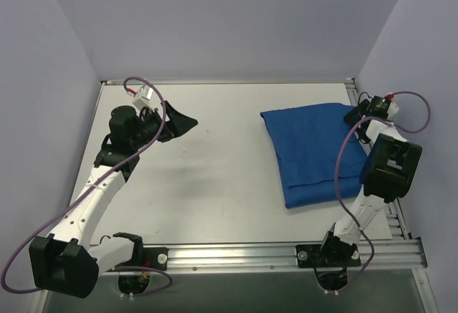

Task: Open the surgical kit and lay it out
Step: Adjust the surgical kit at the center of the board.

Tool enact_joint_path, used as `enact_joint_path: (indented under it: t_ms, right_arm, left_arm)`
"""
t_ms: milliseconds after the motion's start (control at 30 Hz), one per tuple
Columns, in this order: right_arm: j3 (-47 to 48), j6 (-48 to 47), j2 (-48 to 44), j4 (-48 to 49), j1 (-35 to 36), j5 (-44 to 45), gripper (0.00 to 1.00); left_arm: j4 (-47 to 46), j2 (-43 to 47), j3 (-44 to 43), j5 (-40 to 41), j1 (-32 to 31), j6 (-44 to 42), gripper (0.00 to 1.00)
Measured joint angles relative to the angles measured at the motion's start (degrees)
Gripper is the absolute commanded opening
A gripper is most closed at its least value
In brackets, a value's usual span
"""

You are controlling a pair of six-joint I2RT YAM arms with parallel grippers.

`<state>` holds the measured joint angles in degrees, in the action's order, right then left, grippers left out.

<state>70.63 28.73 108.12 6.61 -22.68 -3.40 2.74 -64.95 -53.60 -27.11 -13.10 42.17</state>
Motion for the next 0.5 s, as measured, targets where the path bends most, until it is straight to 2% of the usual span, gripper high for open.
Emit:
enact_joint_path:
  t_ms: [267, 500]
  right_arm:
    - [5.68, -1.9, 6.54, 1.81, 4.72, -7.17, 0.68]
    - [18.95, -5.7, 16.0, 0.94, 18.71, -11.41, 0.68]
  left_arm:
    - [5.62, 3.67, -0.02, 1.84, -0.37, -2.6, 0.98]
    - [9.31, 3.98, -0.07, 3.17, -0.68, -4.0, 0.98]
